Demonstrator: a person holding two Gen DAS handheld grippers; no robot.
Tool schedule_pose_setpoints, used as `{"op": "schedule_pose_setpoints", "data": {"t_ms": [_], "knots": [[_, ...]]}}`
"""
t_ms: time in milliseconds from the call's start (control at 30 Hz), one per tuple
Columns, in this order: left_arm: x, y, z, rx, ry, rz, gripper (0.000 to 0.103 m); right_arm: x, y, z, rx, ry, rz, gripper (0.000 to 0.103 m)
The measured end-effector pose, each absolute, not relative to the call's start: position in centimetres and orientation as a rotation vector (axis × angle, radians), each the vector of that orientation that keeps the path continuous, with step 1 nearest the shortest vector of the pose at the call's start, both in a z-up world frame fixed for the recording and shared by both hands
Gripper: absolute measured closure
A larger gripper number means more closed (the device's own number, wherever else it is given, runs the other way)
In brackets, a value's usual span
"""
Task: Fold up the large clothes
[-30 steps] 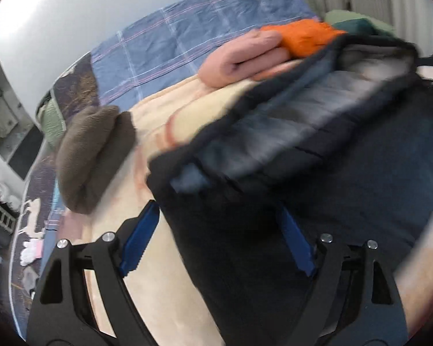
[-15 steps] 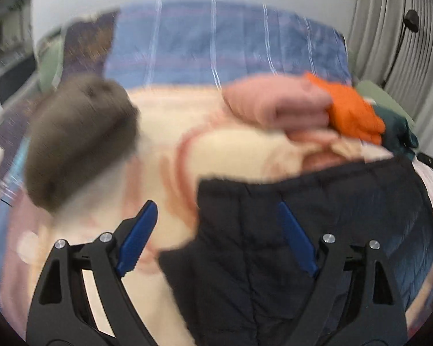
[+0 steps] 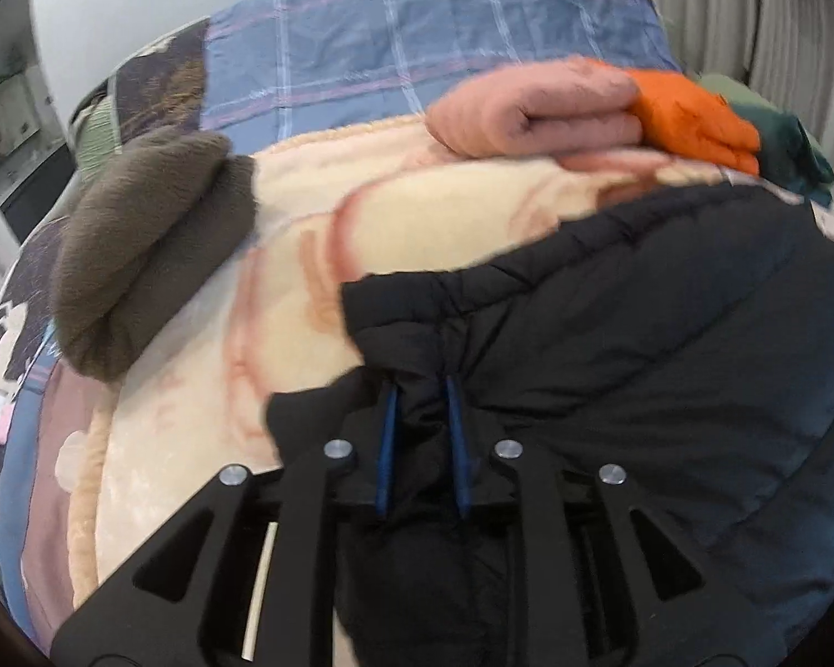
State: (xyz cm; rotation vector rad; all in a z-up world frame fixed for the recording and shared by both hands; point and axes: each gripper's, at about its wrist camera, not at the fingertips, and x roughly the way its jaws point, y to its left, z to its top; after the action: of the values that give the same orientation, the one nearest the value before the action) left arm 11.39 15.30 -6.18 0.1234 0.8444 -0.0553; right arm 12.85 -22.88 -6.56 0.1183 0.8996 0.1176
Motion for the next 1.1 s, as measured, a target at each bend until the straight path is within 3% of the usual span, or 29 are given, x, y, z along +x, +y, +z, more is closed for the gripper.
{"op": "schedule_pose_setpoints", "data": {"t_ms": [100, 267, 333, 400, 533, 600, 1100], "knots": [[9.8, 15.9, -3.1, 0.111, 0.753, -0.009, 0.071, 10.6, -23.8, -3.6, 0.138, 0.814, 0.083, 0.099], [7.4, 15.2, 1.3, -0.007, 0.617, -0.082, 0.074, 7.9, -22.2, 0.0, 0.148, 0.693, 0.148, 0.096], [7.3, 12.9, 1.6, -0.008, 0.601, -0.148, 0.075, 7.4, -20.5, 0.6, 0.129, 0.663, 0.192, 0.075], [8.0, 10.2, 0.2, 0.020, 0.640, -0.181, 0.075, 7.4, -18.9, 0.1, 0.100, 0.654, 0.217, 0.064], [11.1, 7.6, -6.1, 0.038, 0.847, -0.156, 0.068, 9.2, -16.3, -5.4, 0.017, 0.806, 0.185, 0.061], [10.8, 8.1, -7.8, -0.002, 0.791, -0.171, 0.068, 9.5, -16.5, -7.8, 0.014, 0.792, 0.193, 0.060], [10.7, 8.9, -8.9, -0.048, 0.781, -0.189, 0.068, 9.7, -16.0, -8.8, -0.043, 0.801, 0.164, 0.059]]}}
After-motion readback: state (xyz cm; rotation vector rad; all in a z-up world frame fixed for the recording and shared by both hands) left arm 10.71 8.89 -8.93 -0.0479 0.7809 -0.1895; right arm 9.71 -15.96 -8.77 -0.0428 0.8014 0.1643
